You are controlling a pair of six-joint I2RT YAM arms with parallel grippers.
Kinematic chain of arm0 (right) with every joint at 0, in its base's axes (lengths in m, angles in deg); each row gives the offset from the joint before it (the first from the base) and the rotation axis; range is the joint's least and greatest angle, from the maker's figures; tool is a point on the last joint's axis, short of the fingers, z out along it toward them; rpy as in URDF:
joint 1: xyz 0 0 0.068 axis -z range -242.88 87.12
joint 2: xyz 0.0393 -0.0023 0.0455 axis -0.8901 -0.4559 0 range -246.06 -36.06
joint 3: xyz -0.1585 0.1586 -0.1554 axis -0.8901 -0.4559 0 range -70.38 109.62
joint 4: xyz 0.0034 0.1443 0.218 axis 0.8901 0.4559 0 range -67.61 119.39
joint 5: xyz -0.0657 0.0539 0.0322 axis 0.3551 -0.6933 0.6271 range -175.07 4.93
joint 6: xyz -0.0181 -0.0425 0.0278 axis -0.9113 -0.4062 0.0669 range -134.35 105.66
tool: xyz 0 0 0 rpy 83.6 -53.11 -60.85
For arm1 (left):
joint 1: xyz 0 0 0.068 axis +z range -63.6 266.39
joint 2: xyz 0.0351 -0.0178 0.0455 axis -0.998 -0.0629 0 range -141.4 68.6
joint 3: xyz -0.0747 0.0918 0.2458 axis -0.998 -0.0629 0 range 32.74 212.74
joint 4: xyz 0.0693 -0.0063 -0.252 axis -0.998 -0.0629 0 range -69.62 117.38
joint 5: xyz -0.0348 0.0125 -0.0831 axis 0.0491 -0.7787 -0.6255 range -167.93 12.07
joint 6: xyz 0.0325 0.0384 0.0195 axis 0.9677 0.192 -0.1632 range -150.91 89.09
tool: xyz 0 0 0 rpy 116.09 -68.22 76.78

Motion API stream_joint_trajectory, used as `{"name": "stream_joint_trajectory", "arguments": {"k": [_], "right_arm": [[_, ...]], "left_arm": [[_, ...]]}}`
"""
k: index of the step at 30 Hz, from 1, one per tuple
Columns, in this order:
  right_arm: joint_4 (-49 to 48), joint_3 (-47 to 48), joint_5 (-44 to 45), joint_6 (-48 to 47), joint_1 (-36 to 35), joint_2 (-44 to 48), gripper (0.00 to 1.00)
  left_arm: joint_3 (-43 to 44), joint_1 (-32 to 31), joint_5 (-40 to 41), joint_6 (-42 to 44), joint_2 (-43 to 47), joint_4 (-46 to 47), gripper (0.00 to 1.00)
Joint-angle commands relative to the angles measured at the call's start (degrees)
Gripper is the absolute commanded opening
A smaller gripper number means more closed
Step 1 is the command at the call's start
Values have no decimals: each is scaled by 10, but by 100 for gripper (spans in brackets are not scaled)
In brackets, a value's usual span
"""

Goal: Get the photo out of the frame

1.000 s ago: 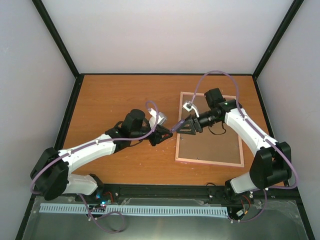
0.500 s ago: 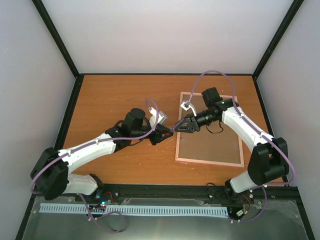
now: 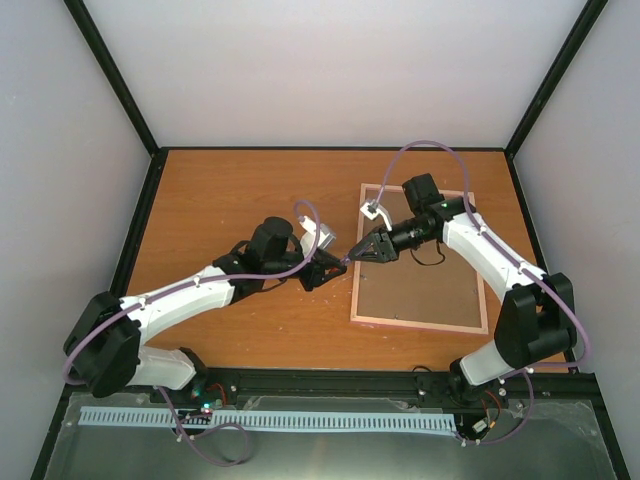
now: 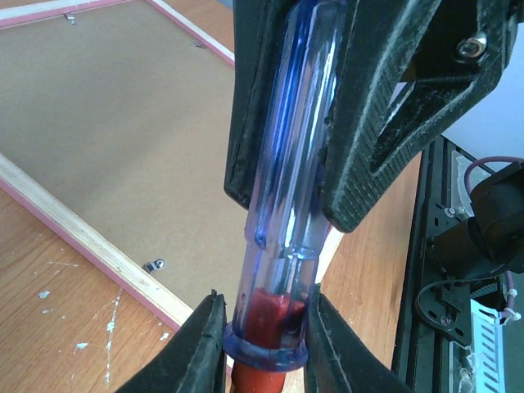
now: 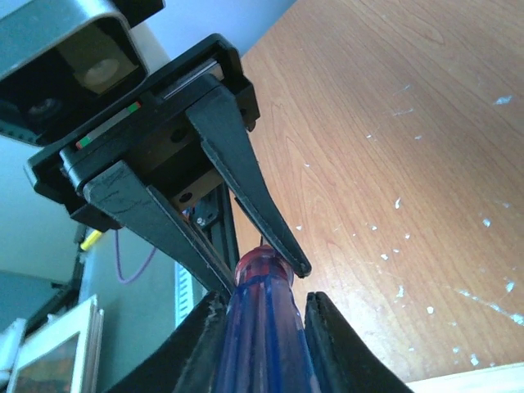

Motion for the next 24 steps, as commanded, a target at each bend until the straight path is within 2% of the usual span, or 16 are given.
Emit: {"name": "stream_joint_trajectory", "arguments": {"k": [1, 3, 4, 6, 7, 9, 12, 16, 18, 21, 24], "right_arm": [[-5, 9, 10, -1, -5, 3, 18], [-2, 9, 19, -3, -3, 9, 10], [0, 8, 24, -4, 1, 13, 7], [5, 5, 37, -8, 25, 26, 3], [4, -1, 40, -9, 45, 35, 3], [-15, -20, 44, -5, 108, 61, 3], [-70, -71, 84, 17, 203, 110, 3], [-197, -191, 182, 92, 290, 205, 3], [-232, -221, 206, 111, 315, 244, 3], [-244, -218, 246, 118, 331, 285, 3], [-258, -229, 238, 122, 333, 306, 3]], "left_arm": [[29, -7, -1, 13, -4, 1, 1], [30, -6, 9, 8, -7, 1, 6], [32, -6, 20, 2, -10, -1, 19], [39, -6, 61, -32, -14, -10, 50], [40, -7, 88, -58, -15, -13, 56], [33, -7, 111, -107, -21, -1, 58], [25, -10, 139, -189, -57, 5, 53], [94, -56, 241, -220, -150, -59, 50], [138, -71, 269, -235, -200, -94, 51], [185, -74, 296, -263, -263, -137, 51], [216, -75, 331, -280, -301, -148, 51]]}}
